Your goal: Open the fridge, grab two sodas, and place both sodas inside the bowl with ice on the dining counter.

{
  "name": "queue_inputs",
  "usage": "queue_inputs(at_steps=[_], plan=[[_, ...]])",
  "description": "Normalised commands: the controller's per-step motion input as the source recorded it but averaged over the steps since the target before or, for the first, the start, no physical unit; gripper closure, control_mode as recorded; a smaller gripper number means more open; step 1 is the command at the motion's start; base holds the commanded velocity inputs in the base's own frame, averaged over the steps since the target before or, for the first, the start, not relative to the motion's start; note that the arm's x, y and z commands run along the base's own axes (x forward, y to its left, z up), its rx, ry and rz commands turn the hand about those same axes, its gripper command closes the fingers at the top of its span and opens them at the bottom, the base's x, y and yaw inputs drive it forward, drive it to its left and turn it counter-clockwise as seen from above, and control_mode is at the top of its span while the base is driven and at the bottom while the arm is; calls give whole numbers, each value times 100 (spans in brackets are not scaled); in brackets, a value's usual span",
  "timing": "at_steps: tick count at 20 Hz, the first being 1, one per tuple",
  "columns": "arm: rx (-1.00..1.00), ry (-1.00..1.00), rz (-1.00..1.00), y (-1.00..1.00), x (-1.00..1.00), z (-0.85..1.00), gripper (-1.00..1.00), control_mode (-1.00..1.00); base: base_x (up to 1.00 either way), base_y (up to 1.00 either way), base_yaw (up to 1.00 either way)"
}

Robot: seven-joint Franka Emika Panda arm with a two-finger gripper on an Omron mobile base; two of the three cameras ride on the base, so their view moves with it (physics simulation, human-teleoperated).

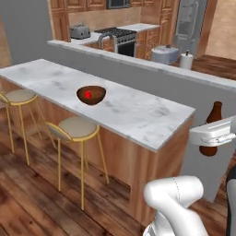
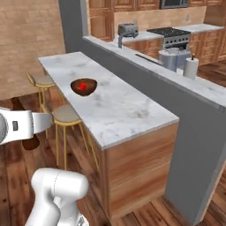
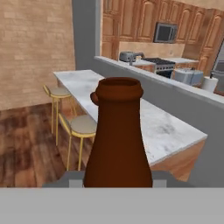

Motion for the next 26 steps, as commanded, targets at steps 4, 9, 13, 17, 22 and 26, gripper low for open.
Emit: queue_inputs(at_steps=[4, 9, 13, 17, 22, 26], plan=[[0, 0, 0, 0, 0, 0, 100, 100, 49, 92, -40], [0, 0, 0, 0, 0, 0, 100, 100, 46, 88, -42], [0, 0, 0, 0, 0, 0, 100, 100, 35, 85, -43], [0, 0, 0, 0, 0, 0, 100, 100, 13, 79, -45], [0, 0, 0, 0, 0, 0, 100, 100, 0, 72, -47], [0, 0, 0, 0, 0, 0, 100, 100, 0, 71, -47]])
